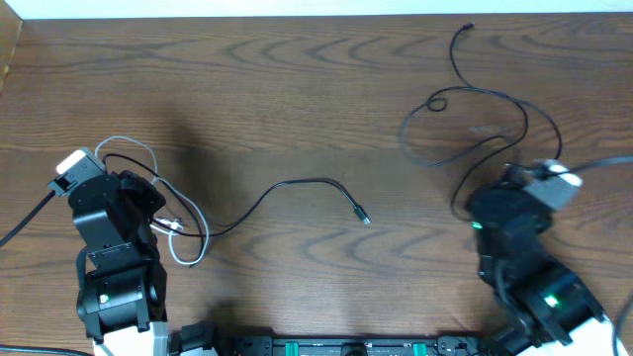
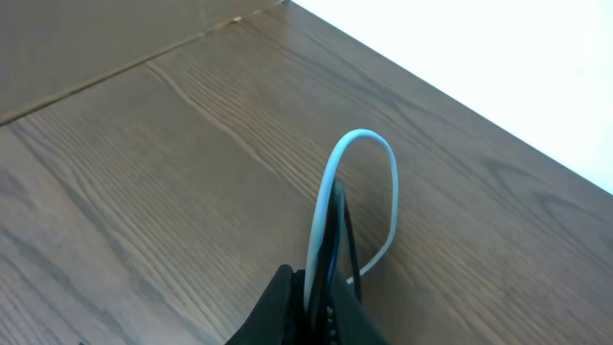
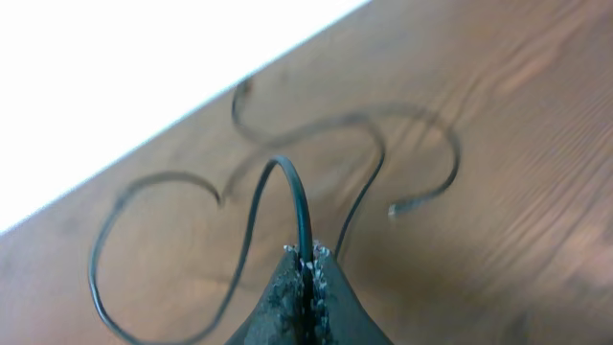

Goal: Untangle cables

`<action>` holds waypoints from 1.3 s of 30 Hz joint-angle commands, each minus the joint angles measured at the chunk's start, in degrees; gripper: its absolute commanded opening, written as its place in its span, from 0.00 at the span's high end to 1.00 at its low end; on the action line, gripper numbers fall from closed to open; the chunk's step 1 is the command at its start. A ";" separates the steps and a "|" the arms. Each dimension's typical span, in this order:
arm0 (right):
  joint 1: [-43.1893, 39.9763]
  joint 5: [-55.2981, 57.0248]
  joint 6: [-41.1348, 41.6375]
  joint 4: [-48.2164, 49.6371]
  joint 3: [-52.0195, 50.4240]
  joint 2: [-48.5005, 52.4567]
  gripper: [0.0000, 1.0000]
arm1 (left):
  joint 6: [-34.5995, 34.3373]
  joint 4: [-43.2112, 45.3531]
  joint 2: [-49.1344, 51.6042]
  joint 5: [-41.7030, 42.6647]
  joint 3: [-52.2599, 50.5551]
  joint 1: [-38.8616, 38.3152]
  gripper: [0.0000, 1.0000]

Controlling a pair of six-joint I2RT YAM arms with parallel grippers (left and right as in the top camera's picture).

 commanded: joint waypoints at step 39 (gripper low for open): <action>-57.57 -32.15 -29.16 26.36 12.15 32.17 0.99 | 5.64 -3.48 3.43 20.90 0.79 -0.83 0.93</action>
